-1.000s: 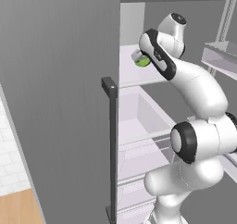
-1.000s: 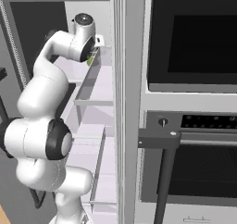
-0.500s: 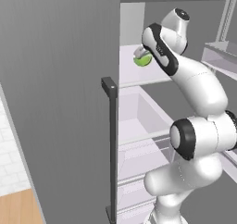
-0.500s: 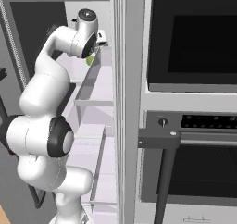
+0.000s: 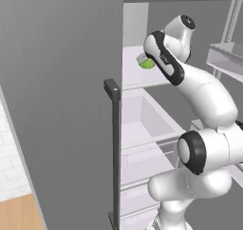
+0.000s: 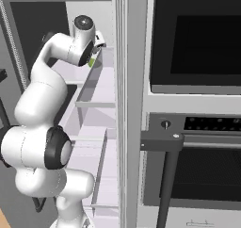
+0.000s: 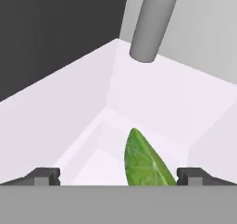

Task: Grab a lemon wedge from the fridge and one ice cube from the ice bowl, and put them in the glass of lemonade.

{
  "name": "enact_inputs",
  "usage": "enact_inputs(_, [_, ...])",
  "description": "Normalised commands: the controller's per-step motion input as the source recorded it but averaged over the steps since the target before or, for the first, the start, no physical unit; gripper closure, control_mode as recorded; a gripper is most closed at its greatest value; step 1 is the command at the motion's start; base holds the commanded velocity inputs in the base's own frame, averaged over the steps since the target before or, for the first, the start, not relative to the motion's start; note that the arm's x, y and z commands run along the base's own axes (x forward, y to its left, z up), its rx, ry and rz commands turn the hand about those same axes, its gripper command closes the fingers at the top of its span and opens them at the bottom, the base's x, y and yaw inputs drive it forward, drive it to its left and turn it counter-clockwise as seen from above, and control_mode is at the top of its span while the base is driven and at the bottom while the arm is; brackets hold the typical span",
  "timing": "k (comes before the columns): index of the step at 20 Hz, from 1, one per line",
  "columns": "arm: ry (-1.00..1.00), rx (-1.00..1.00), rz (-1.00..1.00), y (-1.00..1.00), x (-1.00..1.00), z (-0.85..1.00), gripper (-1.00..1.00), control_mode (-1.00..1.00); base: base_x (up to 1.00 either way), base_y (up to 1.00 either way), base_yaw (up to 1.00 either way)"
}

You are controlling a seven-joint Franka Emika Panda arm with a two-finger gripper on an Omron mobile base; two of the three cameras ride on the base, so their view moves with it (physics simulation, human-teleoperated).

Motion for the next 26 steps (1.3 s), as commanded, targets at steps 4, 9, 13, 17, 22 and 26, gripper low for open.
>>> enact_inputs(4, [0.05, -0.07, 0.00, 0.00, 0.31, 0.30, -1.00, -1.00, 0.00, 0.00, 0.00])
enact_inputs(9, [0.16, -0.02, 0.00, -0.13, 0.25, -0.07, -1.00, -1.00, 0.00, 0.00, 0.00])
enact_inputs(13, [0.09, 0.00, 0.00, -0.13, 0.21, -0.24, -1.00, -1.00, 0.00, 0.00, 0.00])
enact_inputs(17, [0.00, 0.00, 0.00, -0.08, 0.10, -0.25, -1.00, -1.00, 0.00, 0.00, 0.00])
enact_inputs(22, [0.04, -0.01, 0.00, -0.01, 0.02, -0.42, -1.00, -1.00, 0.00, 0.00, 0.00])
enact_inputs(26, [0.07, -0.03, 0.00, 0.00, 0.00, -0.44, -1.00, -1.00, 0.00, 0.00, 0.00])
